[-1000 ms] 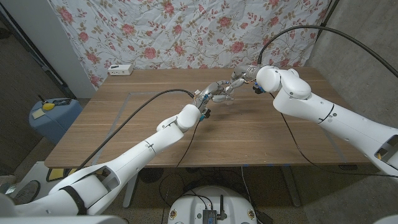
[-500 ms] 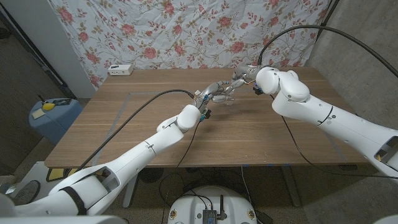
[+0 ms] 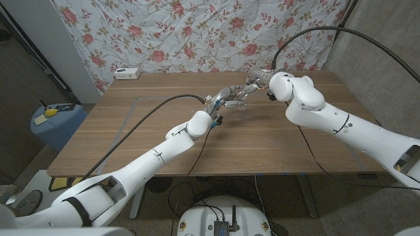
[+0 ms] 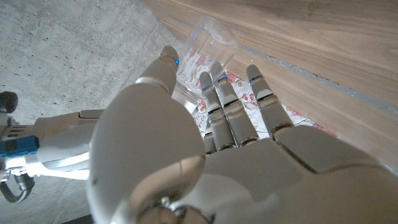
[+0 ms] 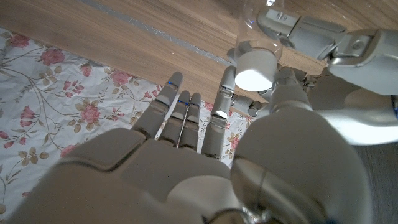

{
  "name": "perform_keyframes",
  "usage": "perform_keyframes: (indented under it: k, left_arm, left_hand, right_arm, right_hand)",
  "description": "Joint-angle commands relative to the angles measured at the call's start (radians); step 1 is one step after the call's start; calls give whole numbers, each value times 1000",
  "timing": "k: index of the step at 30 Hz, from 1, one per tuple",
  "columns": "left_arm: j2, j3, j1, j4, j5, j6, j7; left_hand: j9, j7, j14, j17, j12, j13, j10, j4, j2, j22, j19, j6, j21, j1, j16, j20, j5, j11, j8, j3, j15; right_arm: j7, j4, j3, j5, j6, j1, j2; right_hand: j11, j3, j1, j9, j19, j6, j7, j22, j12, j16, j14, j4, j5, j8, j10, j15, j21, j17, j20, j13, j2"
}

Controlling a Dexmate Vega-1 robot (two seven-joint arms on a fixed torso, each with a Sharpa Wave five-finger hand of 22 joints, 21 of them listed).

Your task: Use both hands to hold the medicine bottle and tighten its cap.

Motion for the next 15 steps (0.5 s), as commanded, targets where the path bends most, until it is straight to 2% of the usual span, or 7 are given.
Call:
perform_keyframes:
  k: [1,15]
  left_arm:
    - [-6,3,-5,13,2,-11,1]
    - [-5,2,-4,13,0,-9,0]
  left_hand:
    - [1,-9,9,3,5,5,127,28,7,2,0,5,2,4,5,-1,4,-117,-2,39,-60]
    - [1,-11,9,3,4,5,125,27,6,2,-1,4,2,3,5,-2,4,-121,-2,41,-57]
  right_arm:
    - [-5,8,-5,-47,-16,-10,17]
    - [-23,22,-3,-78,-26,-24,40]
  right_hand:
    - [-2,-10,-15,0,15,32,-6,4,11,10,19,1,3,13,18,-1,8,5,0,3,0]
    - [-4,-28,-50,-11,41,121,-6,5,13,15,48,8,3,41,53,-14,12,5,5,1,0]
